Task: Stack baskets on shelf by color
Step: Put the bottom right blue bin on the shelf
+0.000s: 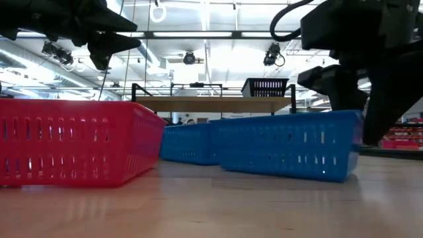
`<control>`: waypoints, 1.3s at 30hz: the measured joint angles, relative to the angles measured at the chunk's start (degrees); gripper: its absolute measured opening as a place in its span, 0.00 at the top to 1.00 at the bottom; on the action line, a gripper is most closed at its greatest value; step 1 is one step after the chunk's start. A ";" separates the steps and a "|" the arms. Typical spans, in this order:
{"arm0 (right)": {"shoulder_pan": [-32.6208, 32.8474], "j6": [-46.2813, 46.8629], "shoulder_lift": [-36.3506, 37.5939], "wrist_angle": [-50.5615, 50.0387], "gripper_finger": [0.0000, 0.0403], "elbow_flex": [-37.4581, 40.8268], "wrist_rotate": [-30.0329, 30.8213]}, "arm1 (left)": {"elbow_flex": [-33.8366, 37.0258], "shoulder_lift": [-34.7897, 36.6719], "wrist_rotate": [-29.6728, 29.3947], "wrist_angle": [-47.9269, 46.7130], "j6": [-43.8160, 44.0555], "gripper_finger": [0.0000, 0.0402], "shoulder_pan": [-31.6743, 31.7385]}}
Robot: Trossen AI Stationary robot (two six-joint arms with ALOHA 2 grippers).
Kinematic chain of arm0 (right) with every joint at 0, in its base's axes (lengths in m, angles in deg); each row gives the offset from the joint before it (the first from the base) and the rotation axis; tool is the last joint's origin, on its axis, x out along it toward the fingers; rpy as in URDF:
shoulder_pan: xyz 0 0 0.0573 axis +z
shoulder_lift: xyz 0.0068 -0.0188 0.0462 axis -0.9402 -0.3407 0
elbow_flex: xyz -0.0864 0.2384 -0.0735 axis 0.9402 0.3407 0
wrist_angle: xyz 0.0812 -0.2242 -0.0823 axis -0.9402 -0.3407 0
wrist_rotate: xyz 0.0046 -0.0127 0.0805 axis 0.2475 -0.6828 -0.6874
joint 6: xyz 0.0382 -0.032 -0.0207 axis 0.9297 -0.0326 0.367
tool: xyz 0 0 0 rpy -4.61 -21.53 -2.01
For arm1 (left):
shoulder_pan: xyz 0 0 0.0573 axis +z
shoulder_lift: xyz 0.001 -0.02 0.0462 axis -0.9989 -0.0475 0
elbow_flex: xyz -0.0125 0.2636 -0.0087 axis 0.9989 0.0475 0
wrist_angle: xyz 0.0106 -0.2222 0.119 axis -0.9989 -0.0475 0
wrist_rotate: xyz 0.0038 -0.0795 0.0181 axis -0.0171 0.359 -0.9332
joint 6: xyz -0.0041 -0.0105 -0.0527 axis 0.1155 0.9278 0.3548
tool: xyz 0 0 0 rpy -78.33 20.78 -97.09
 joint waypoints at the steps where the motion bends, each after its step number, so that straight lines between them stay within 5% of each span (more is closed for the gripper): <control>1: -0.18 -0.24 0.00 0.02 0.71 0.00 0.00 | 0.00 0.00 0.00 0.00 0.00 0.57 0.00; 6: -0.63 -1.44 0.02 0.46 0.96 -0.02 -0.93 | 0.00 0.00 0.00 -0.03 0.00 0.57 0.00; 16: -0.62 -5.82 0.02 -6.32 0.98 -9.31 -2.06 | 0.00 0.00 0.00 -0.03 0.09 0.57 0.00; 22: -3.71 -12.73 0.02 -14.94 0.97 -21.82 4.78 | 0.00 0.00 -0.02 -0.03 0.11 0.57 -0.35; 30: -15.71 -19.68 0.02 -22.01 0.97 -34.97 10.76 | 0.00 0.00 0.00 0.93 0.02 0.57 -2.49; 39: -33.72 -26.81 0.11 -15.03 0.98 -40.30 2.20 | 0.00 0.00 0.00 0.94 0.00 0.57 -2.82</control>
